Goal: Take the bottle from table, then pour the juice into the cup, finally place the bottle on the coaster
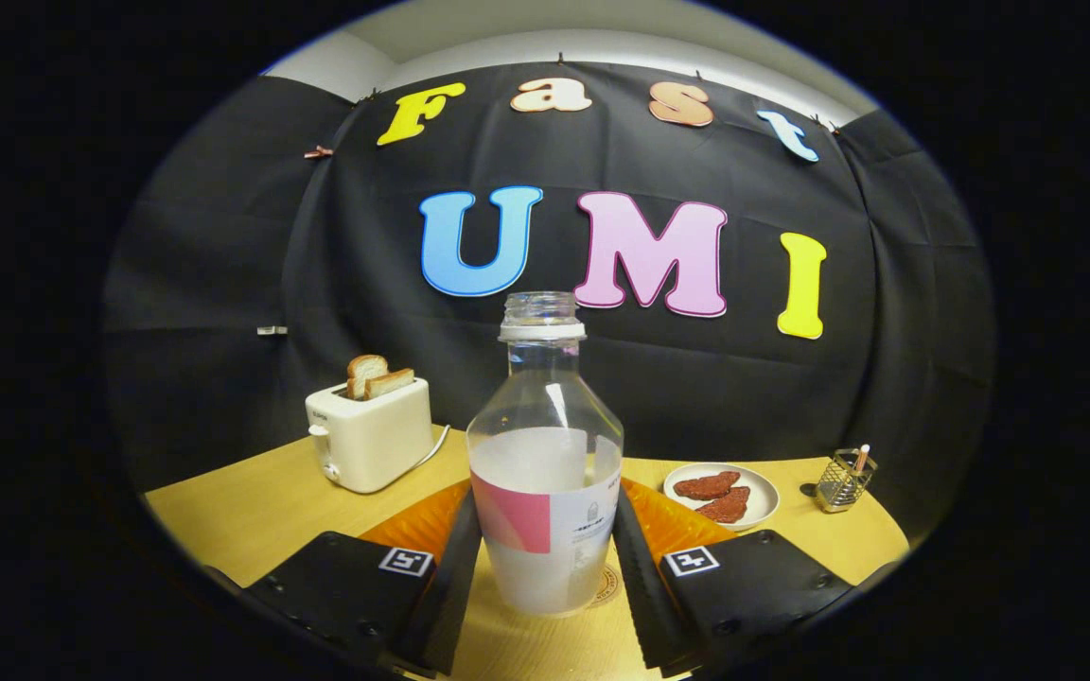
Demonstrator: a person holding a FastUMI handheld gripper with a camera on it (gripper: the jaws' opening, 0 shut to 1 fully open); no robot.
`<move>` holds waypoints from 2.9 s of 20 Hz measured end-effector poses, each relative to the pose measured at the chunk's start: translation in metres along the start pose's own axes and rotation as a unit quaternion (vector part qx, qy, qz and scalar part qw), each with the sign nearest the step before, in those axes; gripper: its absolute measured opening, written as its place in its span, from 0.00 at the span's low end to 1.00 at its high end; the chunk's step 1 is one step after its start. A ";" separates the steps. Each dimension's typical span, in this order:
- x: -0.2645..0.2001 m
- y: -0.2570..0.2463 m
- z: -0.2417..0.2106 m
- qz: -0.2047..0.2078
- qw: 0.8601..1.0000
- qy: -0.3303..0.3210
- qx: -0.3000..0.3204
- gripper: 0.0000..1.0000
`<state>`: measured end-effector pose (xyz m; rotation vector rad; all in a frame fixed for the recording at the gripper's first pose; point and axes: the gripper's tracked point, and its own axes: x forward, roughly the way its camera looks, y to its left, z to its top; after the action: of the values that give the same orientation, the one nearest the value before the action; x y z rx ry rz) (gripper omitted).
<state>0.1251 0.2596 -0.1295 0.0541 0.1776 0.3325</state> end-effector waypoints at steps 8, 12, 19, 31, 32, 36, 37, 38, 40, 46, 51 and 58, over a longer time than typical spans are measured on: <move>0.052 -0.033 -0.036 -0.039 0.999 -0.005 -0.006 0.75; 0.064 -0.038 -0.068 -0.041 0.999 0.015 -0.004 0.75; 0.072 -0.037 -0.095 -0.036 0.999 0.022 0.000 0.75; 0.071 -0.039 -0.114 -0.030 0.999 0.022 -0.002 0.77; 0.072 -0.040 -0.114 -0.030 0.999 0.021 -0.002 0.77; 0.073 -0.040 -0.118 -0.030 0.999 0.030 0.006 0.91; 0.072 -0.041 -0.120 -0.033 0.999 0.035 0.005 1.00; 0.069 -0.040 -0.121 -0.031 0.999 0.035 0.004 1.00; 0.064 -0.039 -0.117 -0.027 0.999 0.035 0.003 1.00; 0.036 -0.044 -0.099 -0.027 0.999 0.028 0.013 1.00; -0.009 -0.058 -0.077 -0.038 0.999 0.032 0.011 1.00; -0.080 -0.096 -0.031 -0.077 0.996 0.035 -0.007 1.00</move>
<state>0.0757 0.1436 -0.1549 0.0142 0.2466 0.1820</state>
